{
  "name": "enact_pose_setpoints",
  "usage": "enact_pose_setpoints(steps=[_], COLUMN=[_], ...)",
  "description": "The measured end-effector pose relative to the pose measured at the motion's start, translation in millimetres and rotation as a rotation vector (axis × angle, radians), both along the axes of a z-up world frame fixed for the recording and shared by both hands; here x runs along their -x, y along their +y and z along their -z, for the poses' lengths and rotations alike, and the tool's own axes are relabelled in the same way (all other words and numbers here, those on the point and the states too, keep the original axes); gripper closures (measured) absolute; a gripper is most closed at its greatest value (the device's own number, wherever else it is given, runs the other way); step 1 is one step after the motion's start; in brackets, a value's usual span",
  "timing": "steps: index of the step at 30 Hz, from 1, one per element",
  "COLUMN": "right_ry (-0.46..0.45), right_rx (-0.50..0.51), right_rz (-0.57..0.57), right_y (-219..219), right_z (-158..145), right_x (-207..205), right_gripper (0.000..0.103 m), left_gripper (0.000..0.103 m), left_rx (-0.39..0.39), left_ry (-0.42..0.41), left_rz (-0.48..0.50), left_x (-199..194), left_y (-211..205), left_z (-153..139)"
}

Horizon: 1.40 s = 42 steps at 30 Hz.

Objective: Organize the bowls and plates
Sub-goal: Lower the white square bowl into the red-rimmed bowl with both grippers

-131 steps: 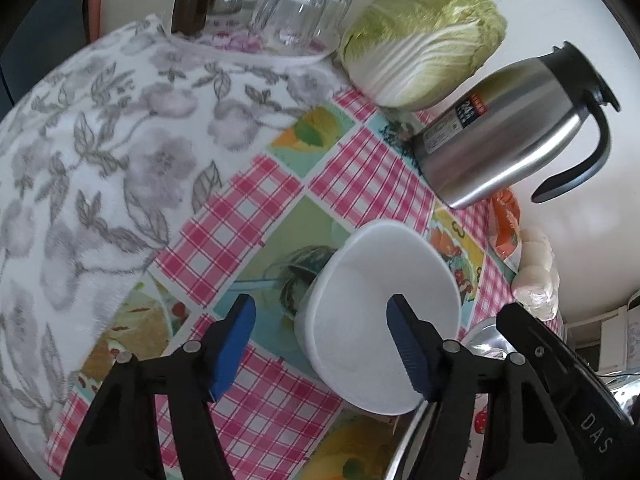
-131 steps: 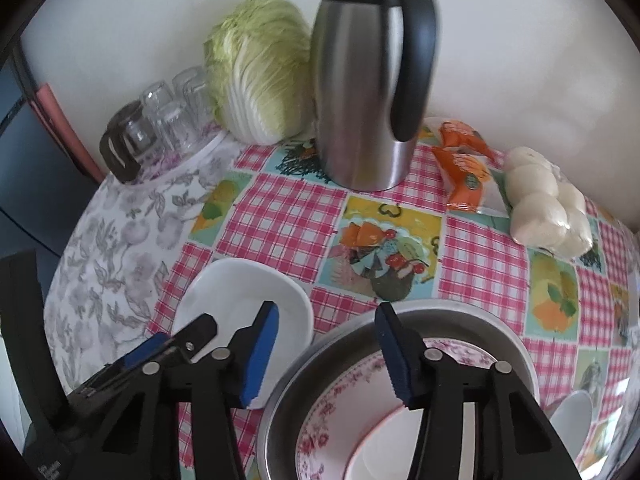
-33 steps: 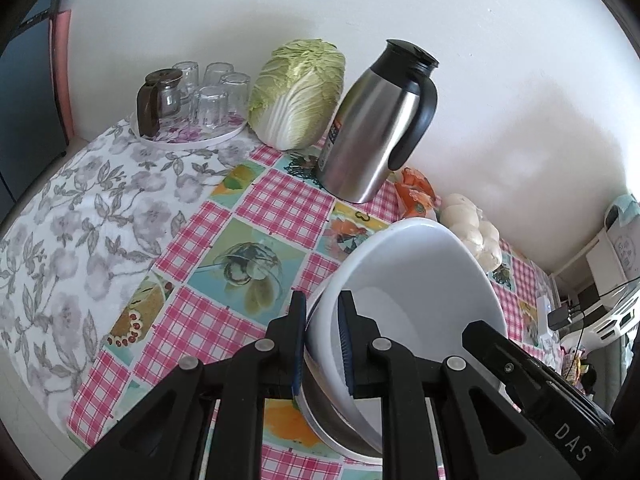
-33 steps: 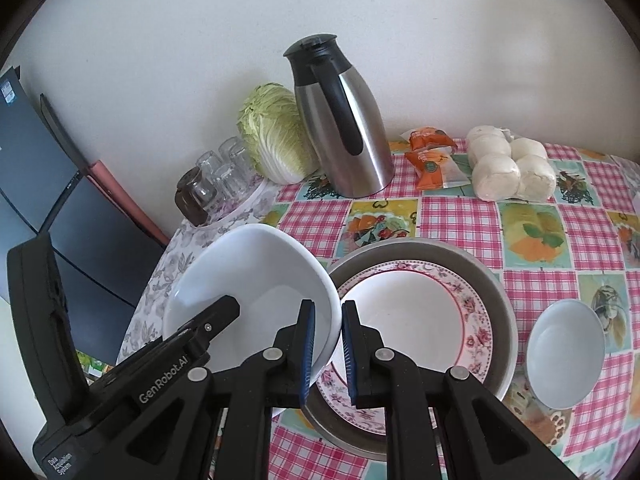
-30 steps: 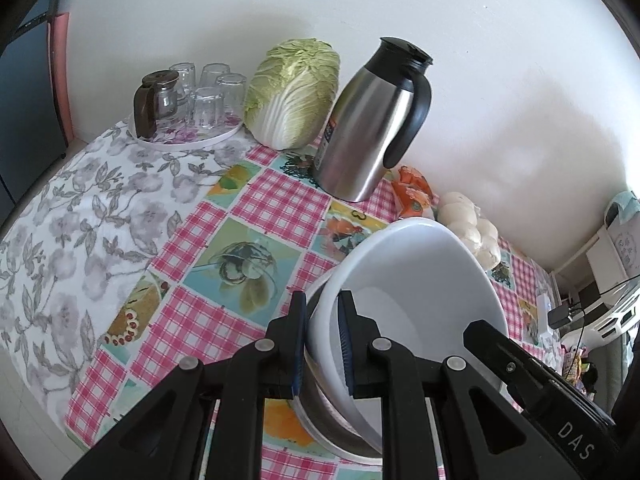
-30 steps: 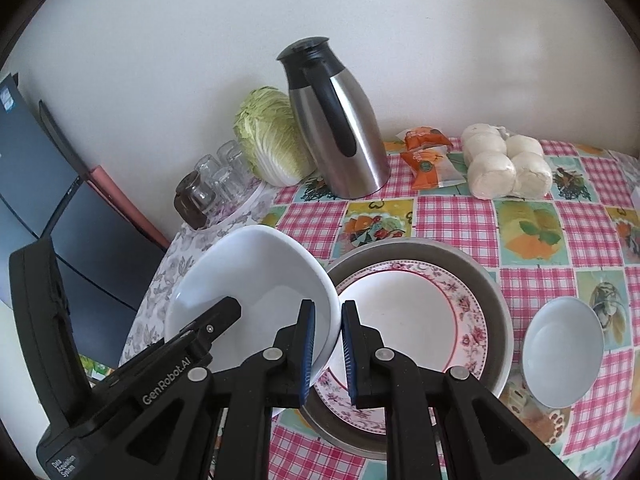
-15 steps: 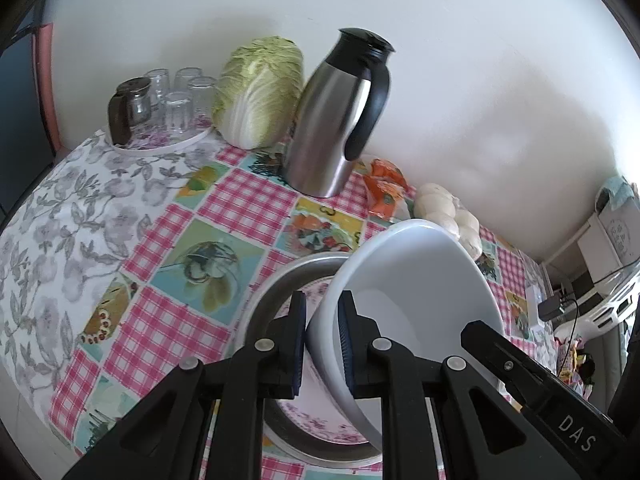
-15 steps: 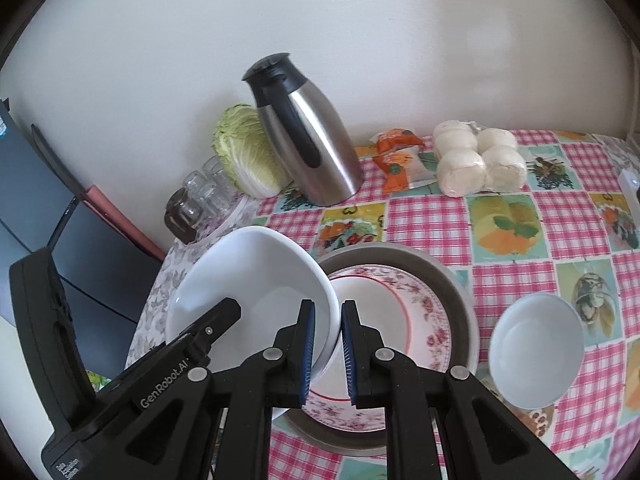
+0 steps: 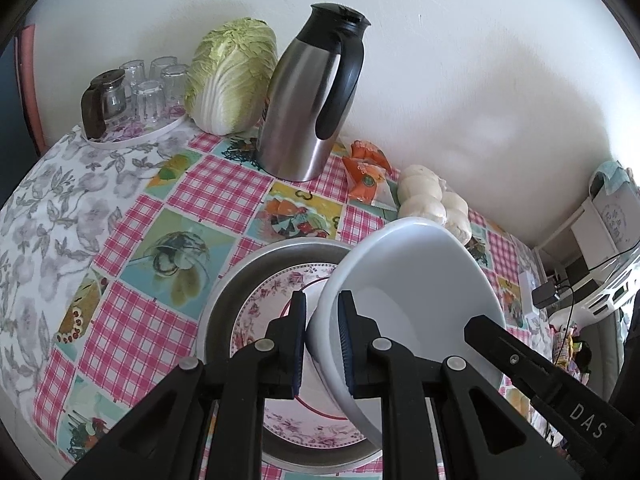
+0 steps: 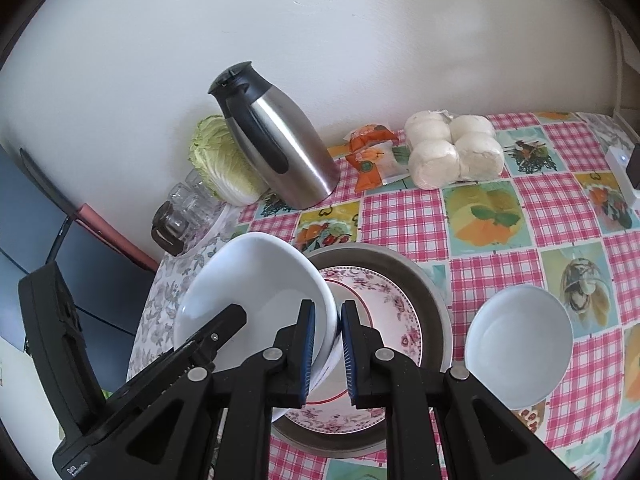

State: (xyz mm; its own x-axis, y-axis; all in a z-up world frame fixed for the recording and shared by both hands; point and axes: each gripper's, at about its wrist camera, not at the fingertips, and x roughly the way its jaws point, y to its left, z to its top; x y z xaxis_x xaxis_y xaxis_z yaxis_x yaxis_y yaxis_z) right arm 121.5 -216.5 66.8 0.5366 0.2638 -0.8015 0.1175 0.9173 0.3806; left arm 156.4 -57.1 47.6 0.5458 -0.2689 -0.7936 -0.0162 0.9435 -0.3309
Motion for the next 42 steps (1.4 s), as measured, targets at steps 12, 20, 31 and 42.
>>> enact_pose_setpoints(steps=[12, 20, 31, 42], right_ry=[0.042, 0.068, 0.090, 0.099], right_rx=[-0.011, -0.013, -0.001, -0.013], right_rz=[0.021, 0.024, 0.023, 0.027], right_y=[-5.9, -6.5, -4.9, -6.4], right_z=[21.6, 33.3, 41.5, 45.6], right_x=[-8.0, -11.7, -14.3, -15.5], right_gripper=[0.088, 0.088, 0.088, 0.088], left_gripper=[0.087, 0.087, 0.087, 0.087], left_rx=[-0.006, -0.008, -0.026, -0.093], left_ry=[0.056, 0.075, 0.090, 0.077], left_rz=[0.011, 0.013, 0.023, 0.051], left_x=[-11.5, -15.6, -18.4, -16.5], left_y=[-5.7, -4.8, -5.5, -11.9], left_z=[24.3, 30.6, 37.5, 36.6])
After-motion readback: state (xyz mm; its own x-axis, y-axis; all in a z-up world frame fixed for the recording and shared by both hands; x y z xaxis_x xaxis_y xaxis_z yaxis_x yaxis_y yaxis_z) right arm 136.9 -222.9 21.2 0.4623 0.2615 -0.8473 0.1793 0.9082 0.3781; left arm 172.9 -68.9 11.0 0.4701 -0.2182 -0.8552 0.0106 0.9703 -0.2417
